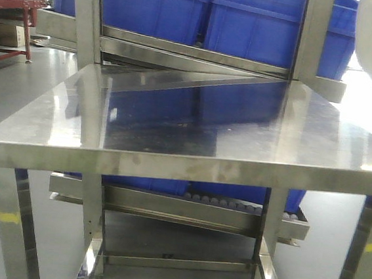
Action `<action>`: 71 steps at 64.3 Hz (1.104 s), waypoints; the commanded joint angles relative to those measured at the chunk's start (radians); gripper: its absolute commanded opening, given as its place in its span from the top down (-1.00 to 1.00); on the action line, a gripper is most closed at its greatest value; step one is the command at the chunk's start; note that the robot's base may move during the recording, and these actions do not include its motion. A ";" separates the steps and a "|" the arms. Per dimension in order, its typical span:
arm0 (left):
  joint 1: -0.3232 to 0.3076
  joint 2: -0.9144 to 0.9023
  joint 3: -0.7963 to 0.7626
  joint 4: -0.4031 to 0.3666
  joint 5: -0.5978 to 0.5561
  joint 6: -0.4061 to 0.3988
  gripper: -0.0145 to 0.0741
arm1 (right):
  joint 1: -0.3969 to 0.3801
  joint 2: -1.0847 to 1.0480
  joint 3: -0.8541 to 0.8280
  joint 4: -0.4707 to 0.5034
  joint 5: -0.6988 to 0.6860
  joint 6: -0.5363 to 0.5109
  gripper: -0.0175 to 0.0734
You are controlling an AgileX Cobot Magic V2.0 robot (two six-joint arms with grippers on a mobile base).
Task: Move white bin to right shelf second layer
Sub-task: 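Back away from the table holding the bin in the right gripper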
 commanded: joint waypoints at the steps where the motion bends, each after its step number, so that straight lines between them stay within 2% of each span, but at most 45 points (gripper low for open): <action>1: -0.007 -0.014 0.037 -0.005 -0.085 -0.004 0.48 | -0.005 0.005 -0.033 0.003 -0.105 0.000 0.49; 71: -0.007 -0.014 0.037 -0.005 -0.085 -0.004 0.48 | -0.005 0.005 -0.033 0.003 -0.105 0.000 0.49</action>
